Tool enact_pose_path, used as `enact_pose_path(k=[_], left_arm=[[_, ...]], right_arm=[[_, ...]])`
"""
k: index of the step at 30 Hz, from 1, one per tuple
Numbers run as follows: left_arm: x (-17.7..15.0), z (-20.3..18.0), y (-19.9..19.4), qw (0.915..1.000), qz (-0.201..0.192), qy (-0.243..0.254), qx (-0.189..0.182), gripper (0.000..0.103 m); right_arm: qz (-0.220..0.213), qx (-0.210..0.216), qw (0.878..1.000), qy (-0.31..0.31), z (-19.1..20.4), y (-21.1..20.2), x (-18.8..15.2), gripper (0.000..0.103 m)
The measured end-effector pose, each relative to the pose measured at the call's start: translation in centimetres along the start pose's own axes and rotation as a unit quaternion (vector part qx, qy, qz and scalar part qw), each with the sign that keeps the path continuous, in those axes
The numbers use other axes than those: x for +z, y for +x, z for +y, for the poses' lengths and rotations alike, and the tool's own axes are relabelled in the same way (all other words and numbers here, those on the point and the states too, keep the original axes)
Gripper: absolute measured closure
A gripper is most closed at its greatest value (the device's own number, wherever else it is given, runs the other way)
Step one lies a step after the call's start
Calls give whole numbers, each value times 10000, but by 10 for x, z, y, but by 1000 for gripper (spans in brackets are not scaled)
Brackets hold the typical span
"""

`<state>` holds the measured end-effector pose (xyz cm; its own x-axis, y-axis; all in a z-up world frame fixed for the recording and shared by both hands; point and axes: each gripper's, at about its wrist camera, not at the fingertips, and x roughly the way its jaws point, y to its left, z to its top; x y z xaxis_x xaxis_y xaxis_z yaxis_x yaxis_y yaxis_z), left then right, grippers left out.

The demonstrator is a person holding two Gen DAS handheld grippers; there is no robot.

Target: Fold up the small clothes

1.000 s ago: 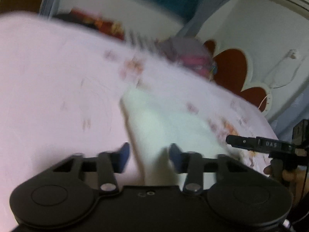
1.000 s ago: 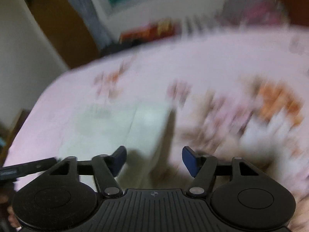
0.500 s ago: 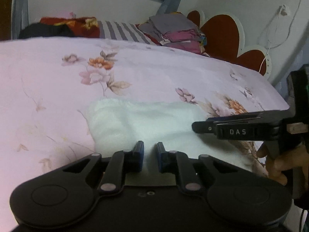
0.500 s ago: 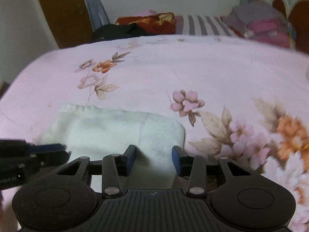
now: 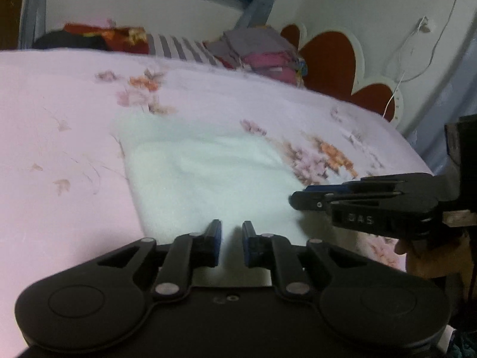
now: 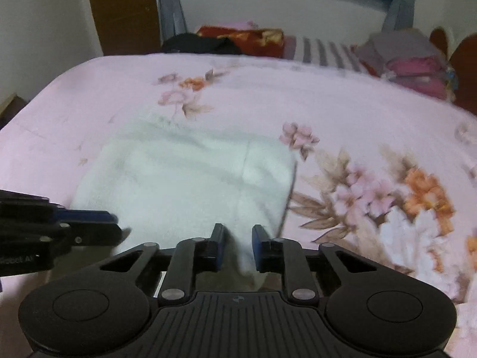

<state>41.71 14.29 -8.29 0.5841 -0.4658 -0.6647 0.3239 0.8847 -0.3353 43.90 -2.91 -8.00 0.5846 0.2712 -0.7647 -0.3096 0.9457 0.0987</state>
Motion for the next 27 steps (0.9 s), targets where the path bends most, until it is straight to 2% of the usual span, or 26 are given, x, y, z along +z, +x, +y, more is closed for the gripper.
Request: enact_pose_path(k=[2, 5, 9, 13, 18, 26, 27], left_arm=[[-9, -2, -18, 9999, -87, -23, 66, 90], [-30, -5, -35, 9997, -90, -99, 189, 90], [-50, -6, -34, 9988, 34, -311, 389, 90], [-55, -11, -36, 9973, 9, -407, 613, 90], [-61, -28, -52, 9951, -119, -373, 904, 91], [-92, -81, -85, 9914, -311, -333, 1228, 90], [-95, -89, -91, 9905, -369, -309, 1285, 85]], right_arm=[[-181, 178, 9996, -105, 5, -26, -5, 84], [-185, 315, 9989, -290, 13, -52, -23, 84], [41, 369, 9990, -269, 17, -50, -50, 83], [353, 289, 9988, -150, 15, -29, -59, 83], [-9, 483, 9987, 161, 4, -60, -63, 83], [-531, 611, 9964, 241, -18, -150, -94, 83], [-596, 614, 9960, 238, -19, -162, -99, 83]])
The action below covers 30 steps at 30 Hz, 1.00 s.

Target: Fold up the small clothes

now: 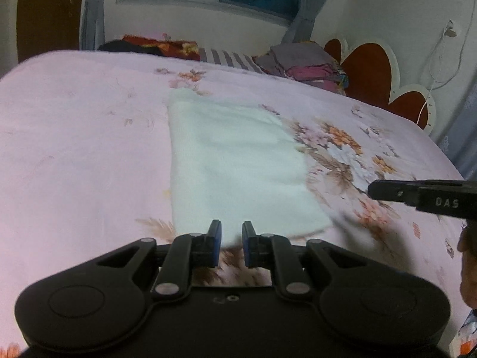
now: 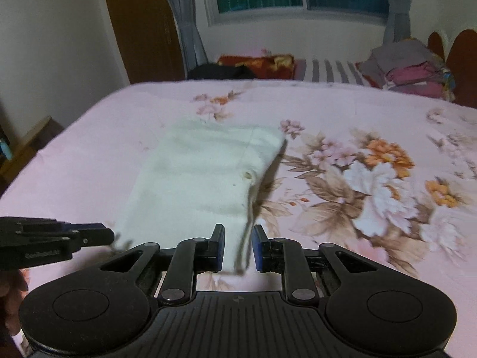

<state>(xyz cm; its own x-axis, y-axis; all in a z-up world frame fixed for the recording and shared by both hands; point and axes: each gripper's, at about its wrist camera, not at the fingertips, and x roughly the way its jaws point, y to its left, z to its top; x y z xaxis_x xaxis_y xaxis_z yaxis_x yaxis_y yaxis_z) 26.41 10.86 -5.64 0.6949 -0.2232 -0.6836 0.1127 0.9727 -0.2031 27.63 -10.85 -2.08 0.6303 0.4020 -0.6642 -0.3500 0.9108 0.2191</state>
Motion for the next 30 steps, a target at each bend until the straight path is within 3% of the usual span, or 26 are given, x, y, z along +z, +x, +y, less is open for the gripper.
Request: enact_pose_path(k=[7, 10, 12, 14, 15, 16, 18, 19, 21, 23, 27, 30], left_arm=[[-32, -39, -61, 9993, -296, 160, 192, 77], [-45, -52, -83, 9987, -396, 129, 288, 68], [-54, -59, -97, 9978, -504, 135, 405, 46], [-61, -66, -110, 9969, -618, 170, 466, 39], [-64, -70, -116, 9966, -654, 166, 476, 37], [-66, -73, -121, 9963, -710, 162, 462, 34], [-69, -80, -133, 9941, -949, 178, 495, 6], [-71, -84, -138, 9915, -1137, 211, 589, 0], [-77, -92, -142, 9866, -1371, 295, 833, 0], [-79, -97, -141, 9870, -1211, 311, 1012, 0], [-86, -102, -149, 9871, -1165, 304, 1056, 0], [-90, -106, -159, 9872, -1173, 316, 1036, 0]], right_arm=[[-225, 140, 9996, -85, 16, -63, -34, 83], [-201, 66, 9996, -192, 26, -78, -53, 83], [-177, -49, 9997, -177, 30, -87, -63, 83], [-145, -207, 9996, -152, 32, -95, -71, 69], [-157, -244, 9995, -134, 33, -100, -75, 31], [-243, -305, 9992, -108, 34, -107, -79, 8], [-553, -349, 9978, -108, 35, -123, -86, 5], [-583, -431, 9973, -96, 36, -129, -87, 0], [-569, -691, 9960, -51, 36, -136, -89, 0], [-455, -869, 9951, -87, 35, -141, -88, 0], [-397, -1338, 9899, -239, 37, -153, -95, 0], [-512, -1323, 9898, -152, 34, -167, -104, 0]])
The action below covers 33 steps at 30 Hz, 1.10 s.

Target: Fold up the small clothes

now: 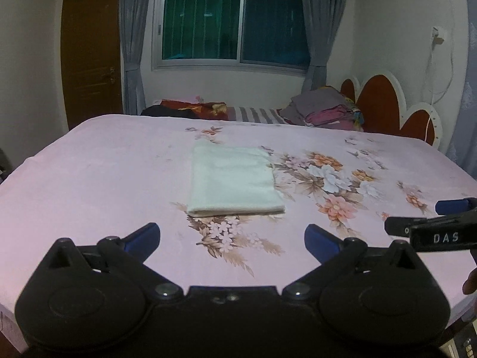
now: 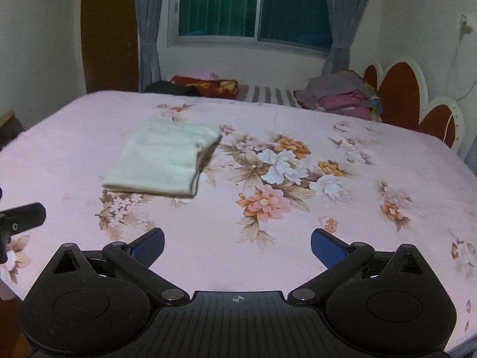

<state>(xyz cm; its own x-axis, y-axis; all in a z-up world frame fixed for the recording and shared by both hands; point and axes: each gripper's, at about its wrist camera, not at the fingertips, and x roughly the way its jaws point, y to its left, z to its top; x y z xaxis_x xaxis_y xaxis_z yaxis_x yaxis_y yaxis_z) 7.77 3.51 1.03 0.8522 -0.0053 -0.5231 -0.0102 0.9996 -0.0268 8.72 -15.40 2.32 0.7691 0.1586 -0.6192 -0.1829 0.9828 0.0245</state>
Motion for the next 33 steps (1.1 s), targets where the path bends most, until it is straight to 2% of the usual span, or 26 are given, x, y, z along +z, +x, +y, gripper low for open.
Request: enact_pose_path(k=[5, 12, 33], left_arm=[[-4, -4, -16, 9999, -132, -10, -111, 0], [-3, -8, -28, 9993, -298, 40, -210, 0], [-1, -11, -30, 9991, -375, 49, -217, 0]], right_arm=[[-212, 10, 9996, 174, -4, -21, -5, 0], [-352, 24, 9993, 76, 2, -36, -6, 0], [-413, 44, 9991, 11, -1, -45, -6, 0]])
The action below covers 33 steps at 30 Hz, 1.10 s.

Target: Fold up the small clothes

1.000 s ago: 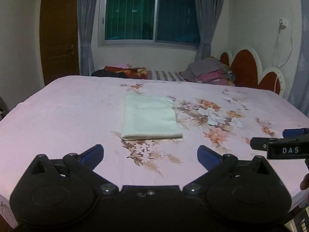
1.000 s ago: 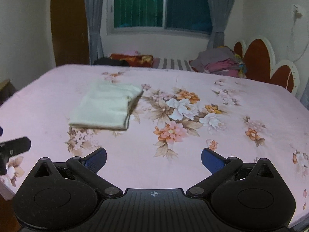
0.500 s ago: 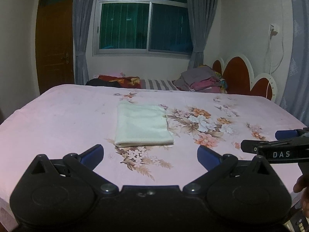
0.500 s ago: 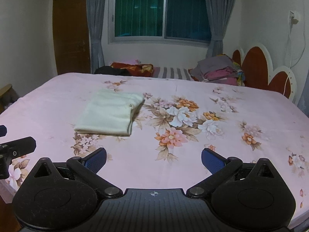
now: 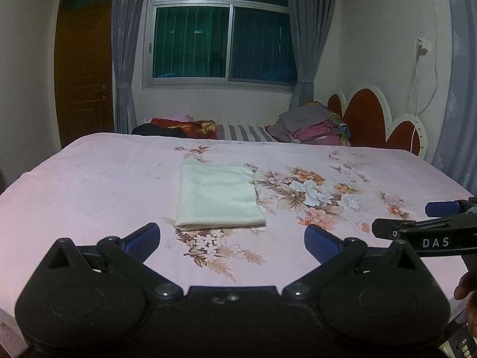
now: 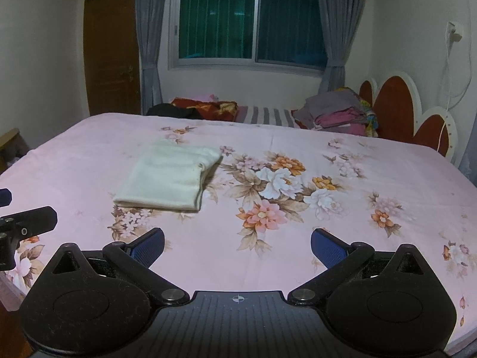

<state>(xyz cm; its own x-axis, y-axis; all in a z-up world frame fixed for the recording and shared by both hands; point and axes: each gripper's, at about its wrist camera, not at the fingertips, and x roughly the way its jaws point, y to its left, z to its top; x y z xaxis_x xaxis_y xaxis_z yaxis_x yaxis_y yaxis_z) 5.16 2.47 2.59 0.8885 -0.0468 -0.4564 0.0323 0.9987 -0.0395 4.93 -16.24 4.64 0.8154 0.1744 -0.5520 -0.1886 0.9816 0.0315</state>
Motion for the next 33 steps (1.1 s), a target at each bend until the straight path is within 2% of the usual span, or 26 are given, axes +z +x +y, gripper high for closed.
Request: enact_pose_path(k=[33], left_arm=[[4, 11, 3, 10000, -34, 47, -39, 0]], right_arm=[[-44, 24, 9999, 91, 3, 2, 4, 0]])
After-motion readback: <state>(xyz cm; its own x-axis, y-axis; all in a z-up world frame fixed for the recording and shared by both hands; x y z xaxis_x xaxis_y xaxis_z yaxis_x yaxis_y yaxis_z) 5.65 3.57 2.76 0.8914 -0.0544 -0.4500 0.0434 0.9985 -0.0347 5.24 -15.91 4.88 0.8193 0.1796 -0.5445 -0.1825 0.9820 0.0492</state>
